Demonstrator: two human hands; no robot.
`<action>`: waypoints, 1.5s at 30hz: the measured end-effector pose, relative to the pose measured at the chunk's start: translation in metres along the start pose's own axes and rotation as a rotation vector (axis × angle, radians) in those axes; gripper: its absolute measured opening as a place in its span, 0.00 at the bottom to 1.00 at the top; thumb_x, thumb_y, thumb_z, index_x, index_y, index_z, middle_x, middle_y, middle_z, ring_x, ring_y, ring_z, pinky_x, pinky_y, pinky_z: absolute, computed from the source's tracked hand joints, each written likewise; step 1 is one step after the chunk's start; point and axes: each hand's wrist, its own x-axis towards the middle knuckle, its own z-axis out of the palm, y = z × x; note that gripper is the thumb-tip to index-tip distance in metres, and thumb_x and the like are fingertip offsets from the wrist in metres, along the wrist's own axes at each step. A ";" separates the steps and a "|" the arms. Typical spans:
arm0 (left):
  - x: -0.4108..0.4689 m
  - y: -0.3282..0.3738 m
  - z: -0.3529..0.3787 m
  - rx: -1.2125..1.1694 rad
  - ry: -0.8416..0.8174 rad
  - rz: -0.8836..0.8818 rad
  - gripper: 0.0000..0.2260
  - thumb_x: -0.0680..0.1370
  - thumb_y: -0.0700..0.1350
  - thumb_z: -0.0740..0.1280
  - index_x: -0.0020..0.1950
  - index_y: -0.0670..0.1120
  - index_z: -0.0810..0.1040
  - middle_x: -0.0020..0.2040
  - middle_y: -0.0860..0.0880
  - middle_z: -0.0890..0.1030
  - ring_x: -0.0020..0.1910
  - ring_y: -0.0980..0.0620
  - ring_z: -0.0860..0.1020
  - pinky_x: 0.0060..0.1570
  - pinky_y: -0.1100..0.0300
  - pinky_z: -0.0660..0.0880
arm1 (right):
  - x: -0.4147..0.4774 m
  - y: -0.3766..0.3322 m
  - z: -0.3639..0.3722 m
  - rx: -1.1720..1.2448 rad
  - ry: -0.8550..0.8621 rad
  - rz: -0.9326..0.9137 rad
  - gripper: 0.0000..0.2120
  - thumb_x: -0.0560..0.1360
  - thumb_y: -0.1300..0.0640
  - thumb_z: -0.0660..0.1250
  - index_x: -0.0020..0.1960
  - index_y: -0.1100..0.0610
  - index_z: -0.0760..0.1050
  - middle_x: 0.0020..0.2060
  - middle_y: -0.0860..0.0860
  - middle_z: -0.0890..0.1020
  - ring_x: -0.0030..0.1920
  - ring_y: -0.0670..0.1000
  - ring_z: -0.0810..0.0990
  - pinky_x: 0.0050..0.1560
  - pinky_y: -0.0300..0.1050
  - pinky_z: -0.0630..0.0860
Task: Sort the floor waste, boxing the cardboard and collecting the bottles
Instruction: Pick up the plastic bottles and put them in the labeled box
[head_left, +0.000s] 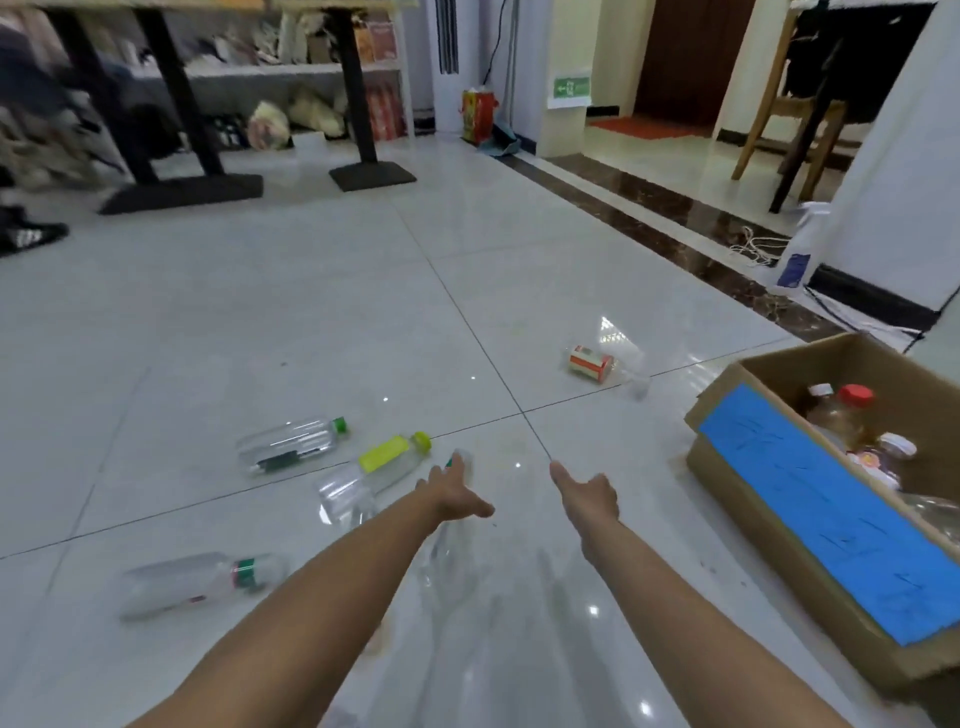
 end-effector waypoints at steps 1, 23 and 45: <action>0.002 -0.020 -0.010 -0.005 0.007 -0.039 0.47 0.74 0.53 0.70 0.79 0.49 0.38 0.79 0.41 0.46 0.78 0.42 0.47 0.76 0.48 0.52 | -0.004 -0.002 0.019 -0.002 -0.051 0.027 0.38 0.75 0.43 0.64 0.75 0.64 0.56 0.74 0.58 0.62 0.73 0.60 0.62 0.70 0.54 0.64; 0.046 -0.161 0.024 -0.182 0.066 -0.513 0.41 0.69 0.49 0.74 0.72 0.39 0.53 0.68 0.42 0.67 0.67 0.45 0.70 0.65 0.57 0.70 | 0.015 0.016 0.167 0.064 -0.361 0.307 0.31 0.78 0.51 0.65 0.74 0.66 0.59 0.73 0.60 0.64 0.72 0.60 0.64 0.70 0.51 0.63; 0.069 -0.118 0.010 -0.360 0.133 -0.187 0.28 0.69 0.52 0.74 0.63 0.42 0.70 0.60 0.43 0.76 0.59 0.44 0.76 0.58 0.50 0.75 | 0.041 0.052 0.150 0.243 -0.468 0.464 0.19 0.69 0.61 0.75 0.56 0.64 0.72 0.42 0.58 0.77 0.38 0.56 0.79 0.37 0.48 0.79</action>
